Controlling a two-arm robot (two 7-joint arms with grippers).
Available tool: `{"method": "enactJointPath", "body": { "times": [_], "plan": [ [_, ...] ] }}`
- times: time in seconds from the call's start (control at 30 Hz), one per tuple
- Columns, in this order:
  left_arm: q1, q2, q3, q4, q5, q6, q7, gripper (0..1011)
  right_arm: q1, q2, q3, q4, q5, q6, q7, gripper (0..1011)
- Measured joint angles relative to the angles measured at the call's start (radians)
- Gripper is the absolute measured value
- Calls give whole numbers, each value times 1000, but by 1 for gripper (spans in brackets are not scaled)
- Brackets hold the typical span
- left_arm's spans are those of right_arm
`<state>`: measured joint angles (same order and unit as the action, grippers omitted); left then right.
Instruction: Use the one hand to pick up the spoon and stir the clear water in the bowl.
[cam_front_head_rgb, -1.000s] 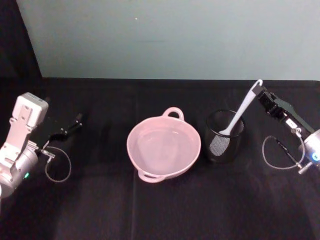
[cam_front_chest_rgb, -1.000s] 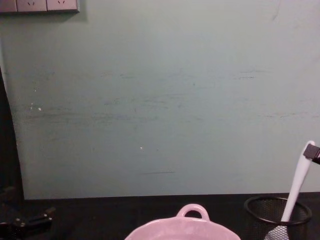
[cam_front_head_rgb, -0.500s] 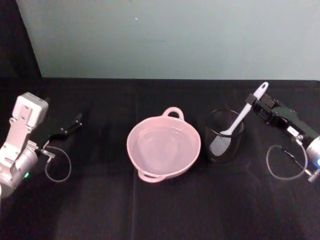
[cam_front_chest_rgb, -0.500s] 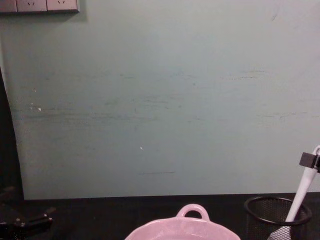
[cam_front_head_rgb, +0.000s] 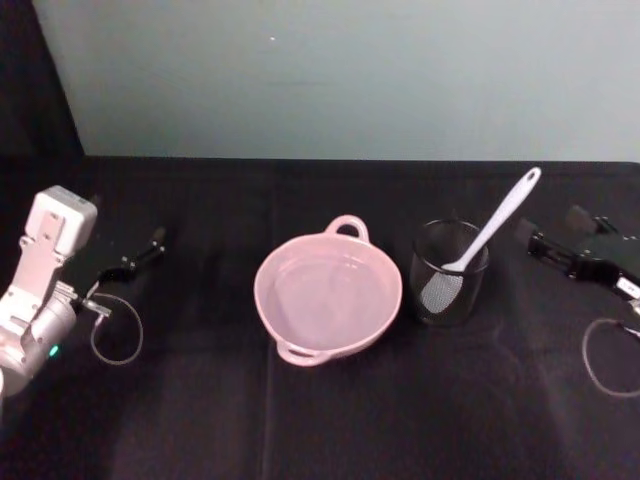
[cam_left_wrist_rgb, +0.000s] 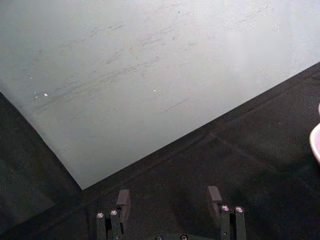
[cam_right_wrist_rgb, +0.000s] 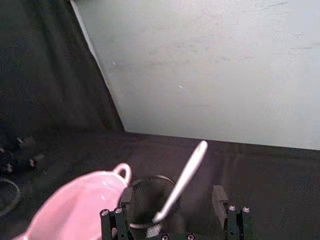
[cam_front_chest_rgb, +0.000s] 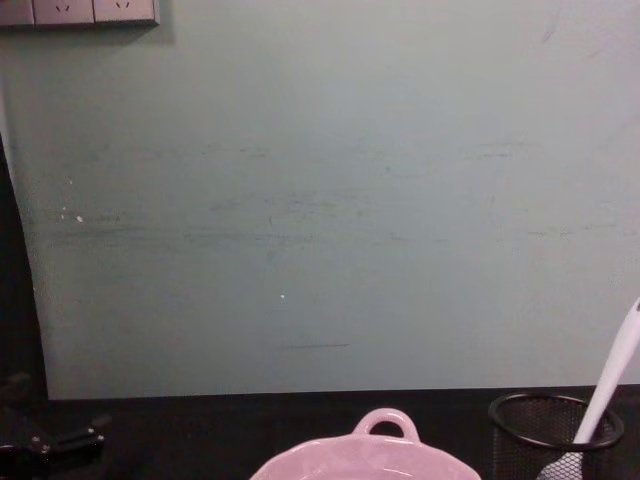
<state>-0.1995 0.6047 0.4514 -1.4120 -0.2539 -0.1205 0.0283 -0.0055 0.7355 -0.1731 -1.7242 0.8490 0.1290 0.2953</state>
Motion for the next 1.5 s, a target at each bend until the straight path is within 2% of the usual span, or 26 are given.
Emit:
{"method": "enactJointPath", "body": {
  "times": [0.13,0.17,0.23,0.27,0.33,0.37,0.43,0.47,0.57,0.6,0.67,0.7,0.8,0.97,1.13,1.5],
  "plan": [
    [0,0,0,0,0,0,0,1011,-42,24,21,-26,-48,-3,-34,1003],
    [0,0,0,0,0,0,0,1011,-51,28,22,-25,-81,-18,-44,1002],
    [0,0,0,0,0,0,0,1011,-53,30,19,-17,-116,-31,-57,1002],
    [0,0,0,0,0,0,0,1011,-49,28,12,0,-149,-45,-65,1002],
    [0,0,0,0,0,0,0,1011,-38,20,4,22,-178,-60,-73,1003],
    [0,0,0,0,0,0,0,1011,-23,12,-7,48,-212,-74,-82,1002],
    [0,0,0,0,0,0,0,1011,-3,0,-21,77,-249,-91,-90,1003],
    [0,0,0,0,0,0,0,1011,23,-15,-38,114,-291,-114,-100,1002],
    [0,0,0,0,0,0,0,1011,63,-45,-60,175,-349,-167,-111,1003],
    [0,0,0,0,0,0,0,1011,90,-67,-73,215,-386,-198,-122,1002],
    [0,0,0,0,0,0,0,1011,114,-85,-83,246,-419,-222,-135,1002],
    [0,0,0,0,0,0,0,1011,135,-101,-94,272,-453,-237,-149,1003],
    [0,0,0,0,0,0,0,1011,174,-126,-112,315,-499,-246,-164,1003],
    [0,0,0,0,0,0,0,1011,226,-166,-139,374,-533,-206,-164,1003],
    [0,0,0,0,0,0,0,1011,245,-191,-148,401,-543,-162,-159,1003],
    [0,0,0,0,0,0,0,1011,247,-194,-147,403,-547,-158,-159,1003]
  ]
}}
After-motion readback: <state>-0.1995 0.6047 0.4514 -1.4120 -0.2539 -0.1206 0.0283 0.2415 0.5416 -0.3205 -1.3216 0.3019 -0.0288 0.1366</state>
